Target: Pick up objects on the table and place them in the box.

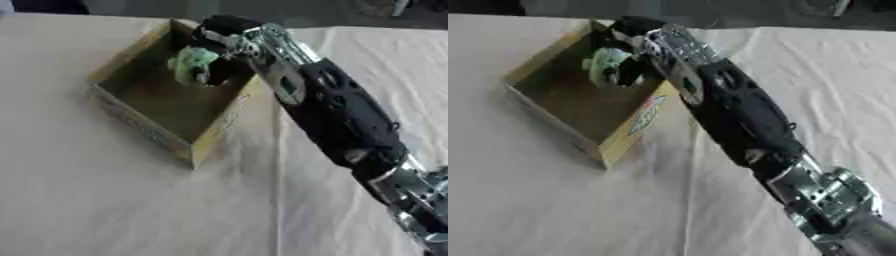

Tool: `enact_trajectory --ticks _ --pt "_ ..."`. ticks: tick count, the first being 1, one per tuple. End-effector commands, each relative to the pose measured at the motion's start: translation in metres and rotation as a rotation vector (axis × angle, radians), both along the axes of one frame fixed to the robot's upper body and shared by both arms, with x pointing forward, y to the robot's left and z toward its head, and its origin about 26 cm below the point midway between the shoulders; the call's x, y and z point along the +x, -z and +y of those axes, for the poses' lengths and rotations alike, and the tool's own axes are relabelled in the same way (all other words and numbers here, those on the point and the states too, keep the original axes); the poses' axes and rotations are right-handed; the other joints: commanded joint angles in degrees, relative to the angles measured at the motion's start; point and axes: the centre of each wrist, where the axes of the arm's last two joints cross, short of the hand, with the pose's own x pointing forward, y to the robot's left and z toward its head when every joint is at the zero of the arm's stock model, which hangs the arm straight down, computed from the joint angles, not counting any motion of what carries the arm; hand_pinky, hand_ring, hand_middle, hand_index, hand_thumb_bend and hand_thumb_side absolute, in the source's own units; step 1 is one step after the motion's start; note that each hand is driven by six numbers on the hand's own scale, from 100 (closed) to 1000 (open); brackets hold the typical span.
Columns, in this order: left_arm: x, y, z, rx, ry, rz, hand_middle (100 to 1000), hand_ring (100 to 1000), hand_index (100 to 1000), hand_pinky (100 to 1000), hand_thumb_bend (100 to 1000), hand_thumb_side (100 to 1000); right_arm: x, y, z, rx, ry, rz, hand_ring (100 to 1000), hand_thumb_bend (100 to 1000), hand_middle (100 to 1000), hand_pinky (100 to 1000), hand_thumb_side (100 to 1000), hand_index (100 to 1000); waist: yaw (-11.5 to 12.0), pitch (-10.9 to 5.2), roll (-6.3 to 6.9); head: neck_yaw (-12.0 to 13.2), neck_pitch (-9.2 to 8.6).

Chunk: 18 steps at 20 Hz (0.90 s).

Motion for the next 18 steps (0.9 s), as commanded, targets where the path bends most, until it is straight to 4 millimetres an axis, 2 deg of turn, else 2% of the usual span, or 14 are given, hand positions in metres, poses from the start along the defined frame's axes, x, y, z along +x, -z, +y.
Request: enact_trajectory --ticks 1,2,4,6,7,8,9,11,12,15,18 --pt "-0.001 -0.007 -0.003 0.003 0.015 -0.025 670 552 791 309 100 721 0.002 -0.009 0.004 -0.036 -0.018 -0.002 838 100 735 820 313 615 0.17 -0.87 0.28 -0.34 -0.54" --pt "-0.001 -0.007 -0.003 0.003 0.015 -0.025 670 552 791 309 100 721 0.003 -0.008 0.005 -0.046 -0.022 0.008 841 100 743 822 315 630 0.19 -0.85 0.28 -0.33 -0.54" --pt "-0.001 -0.007 -0.003 0.003 0.015 -0.026 670 552 791 309 100 720 0.005 -0.007 0.005 -0.064 -0.031 0.028 861 100 787 836 318 729 0.23 -0.83 0.29 -0.39 -0.54" --pt "-0.001 -0.007 -0.003 0.002 0.015 -0.025 670 552 791 309 100 720 0.006 -0.006 0.005 -0.074 -0.040 0.043 877 100 815 848 352 796 0.23 -0.84 0.30 -0.42 -0.56" --pt "-0.001 -0.006 -0.003 0.002 0.016 -0.024 670 552 791 309 100 720 0.006 -0.006 0.005 -0.079 -0.045 0.047 888 100 834 855 405 836 0.21 -0.85 0.30 -0.40 -0.58" --pt "-0.002 -0.006 -0.003 0.001 0.016 -0.023 670 552 791 309 100 720 0.006 -0.007 0.005 -0.081 -0.049 0.048 892 151 841 857 432 851 0.19 -0.86 0.31 -0.38 -0.59" --pt "-0.002 -0.006 -0.003 0.001 0.016 -0.023 670 553 791 309 100 720 0.006 -0.009 0.005 -0.081 -0.053 0.045 899 263 854 865 492 883 0.17 -0.87 0.33 -0.41 -0.62" --pt "-0.002 -0.006 -0.003 0.001 0.015 -0.023 670 552 791 309 100 721 0.005 -0.012 0.004 -0.075 -0.057 0.034 906 425 865 875 566 916 0.12 -0.91 0.36 -0.39 -0.64" --pt "-0.002 -0.006 -0.003 0.001 0.015 -0.023 670 552 791 309 100 720 0.004 -0.014 0.003 -0.075 -0.055 0.029 911 475 869 879 591 922 0.09 -0.93 0.36 -0.38 -0.62" --pt "-0.002 -0.006 -0.003 0.000 0.014 -0.021 670 551 791 309 100 720 0.003 -0.018 -0.002 -0.063 -0.051 0.008 916 529 878 884 616 950 -0.03 -0.99 0.40 -0.26 -0.65" --pt "-0.002 -0.006 -0.002 0.000 0.011 -0.020 670 551 791 309 100 720 -0.002 -0.029 -0.017 -0.028 -0.044 -0.037 915 546 878 886 638 969 -0.15 -1.02 0.44 -0.10 -0.59"
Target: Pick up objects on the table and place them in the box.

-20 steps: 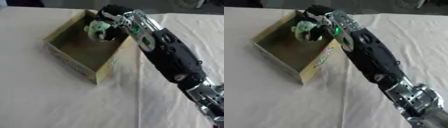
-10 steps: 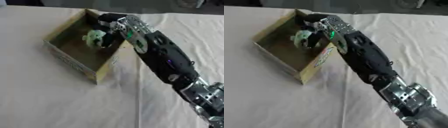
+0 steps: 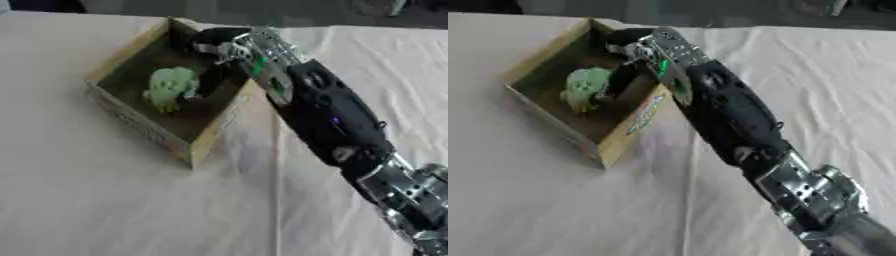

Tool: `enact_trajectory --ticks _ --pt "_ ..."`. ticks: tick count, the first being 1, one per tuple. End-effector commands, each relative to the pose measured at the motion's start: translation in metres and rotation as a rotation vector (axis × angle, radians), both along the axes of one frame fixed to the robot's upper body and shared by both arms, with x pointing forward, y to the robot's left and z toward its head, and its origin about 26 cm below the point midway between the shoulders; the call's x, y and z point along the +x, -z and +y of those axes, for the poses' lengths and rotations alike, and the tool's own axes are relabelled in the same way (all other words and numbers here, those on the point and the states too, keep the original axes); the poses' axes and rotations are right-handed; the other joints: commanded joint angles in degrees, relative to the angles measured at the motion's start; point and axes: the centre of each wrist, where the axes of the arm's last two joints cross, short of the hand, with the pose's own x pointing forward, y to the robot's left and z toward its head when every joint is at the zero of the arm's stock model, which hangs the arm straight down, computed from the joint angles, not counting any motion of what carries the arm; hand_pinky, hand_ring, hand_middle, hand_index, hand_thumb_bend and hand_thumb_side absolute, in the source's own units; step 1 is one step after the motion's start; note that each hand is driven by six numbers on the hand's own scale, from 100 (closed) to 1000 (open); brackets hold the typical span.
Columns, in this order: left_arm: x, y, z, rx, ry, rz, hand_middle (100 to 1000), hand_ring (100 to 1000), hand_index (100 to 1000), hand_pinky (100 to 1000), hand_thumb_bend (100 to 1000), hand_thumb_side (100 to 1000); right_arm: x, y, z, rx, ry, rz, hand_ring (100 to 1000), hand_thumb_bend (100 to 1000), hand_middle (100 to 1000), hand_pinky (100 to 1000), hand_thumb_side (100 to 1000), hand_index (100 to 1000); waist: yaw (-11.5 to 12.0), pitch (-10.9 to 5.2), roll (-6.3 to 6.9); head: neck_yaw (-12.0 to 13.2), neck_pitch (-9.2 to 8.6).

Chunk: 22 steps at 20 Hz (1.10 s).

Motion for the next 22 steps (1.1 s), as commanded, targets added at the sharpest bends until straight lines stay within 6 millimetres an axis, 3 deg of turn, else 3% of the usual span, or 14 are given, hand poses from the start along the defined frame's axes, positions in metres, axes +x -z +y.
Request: enact_trajectory --ticks 1,6,14,22 --pt "-0.002 -0.005 0.001 0.007 0.002 -0.020 670 551 791 309 100 721 -0.009 -0.028 -0.018 0.049 0.006 -0.090 913 538 873 886 643 967 -0.10 -1.16 0.45 0.26 -0.58" --pt "-0.002 -0.005 0.001 0.007 -0.001 -0.019 670 551 791 309 100 721 -0.025 -0.052 -0.036 0.145 0.007 -0.171 901 439 856 886 663 953 -0.46 -1.14 0.50 0.56 -0.48" --pt "-0.002 -0.005 0.003 0.004 -0.013 -0.021 670 551 791 309 100 721 -0.070 -0.079 -0.073 0.369 0.079 -0.385 879 100 824 886 758 912 -1.08 -1.03 0.77 1.41 -0.28" --pt "-0.003 -0.004 0.004 0.003 -0.021 -0.021 671 551 791 308 100 720 -0.121 -0.084 -0.098 0.689 0.101 -0.590 865 100 803 887 961 935 -1.76 -0.79 1.27 2.19 -0.19"
